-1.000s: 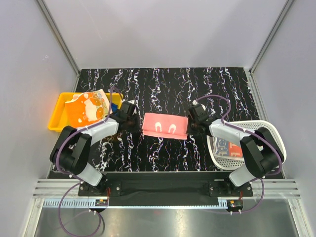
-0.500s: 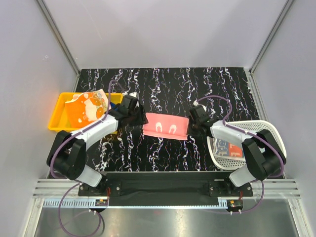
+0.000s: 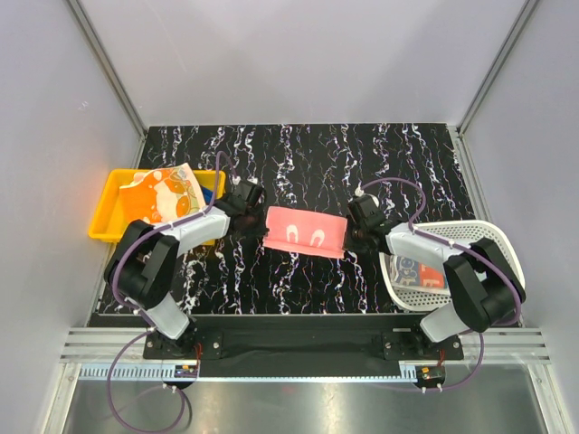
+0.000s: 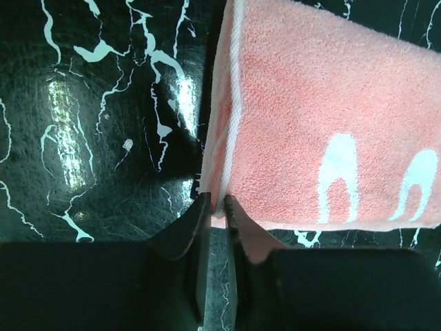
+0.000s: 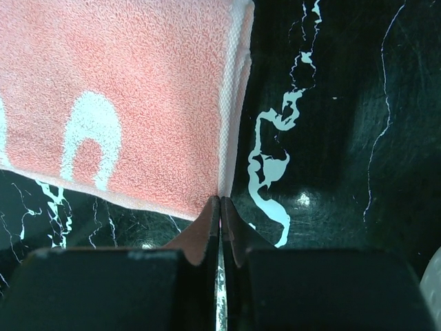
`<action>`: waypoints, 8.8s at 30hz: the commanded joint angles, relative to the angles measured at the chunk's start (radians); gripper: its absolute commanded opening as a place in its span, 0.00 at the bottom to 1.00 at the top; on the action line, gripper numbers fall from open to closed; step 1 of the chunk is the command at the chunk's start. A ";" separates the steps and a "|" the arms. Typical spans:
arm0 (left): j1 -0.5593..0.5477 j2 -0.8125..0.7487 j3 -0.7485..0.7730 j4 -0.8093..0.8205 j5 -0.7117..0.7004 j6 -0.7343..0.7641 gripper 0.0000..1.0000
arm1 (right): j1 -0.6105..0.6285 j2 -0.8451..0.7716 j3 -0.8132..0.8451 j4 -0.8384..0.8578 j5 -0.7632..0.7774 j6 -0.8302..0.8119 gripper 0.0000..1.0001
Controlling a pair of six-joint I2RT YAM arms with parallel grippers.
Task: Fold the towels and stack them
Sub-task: Fold the towel, then neatly place the folded towel into the bin, then grab crumpled towel
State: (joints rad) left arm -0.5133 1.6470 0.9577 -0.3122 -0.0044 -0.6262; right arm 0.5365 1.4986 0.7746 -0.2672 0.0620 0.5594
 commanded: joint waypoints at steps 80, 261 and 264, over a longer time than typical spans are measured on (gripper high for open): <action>-0.573 0.640 0.727 -0.406 -0.514 -0.308 0.41 | 0.088 -0.972 0.334 -0.604 0.259 0.010 0.52; 0.383 0.399 0.664 -0.450 -0.666 -0.049 0.48 | 0.088 -0.604 0.095 -0.145 -0.108 -0.032 0.53; 0.383 0.390 0.668 -0.456 -0.664 -0.049 0.40 | 0.086 -0.612 0.091 -0.145 -0.103 -0.032 0.54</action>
State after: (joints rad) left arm -0.1345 2.0640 1.5967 -0.7719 -0.6216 -0.6556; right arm 0.6174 0.9108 0.8688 -0.4385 -0.0643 0.5316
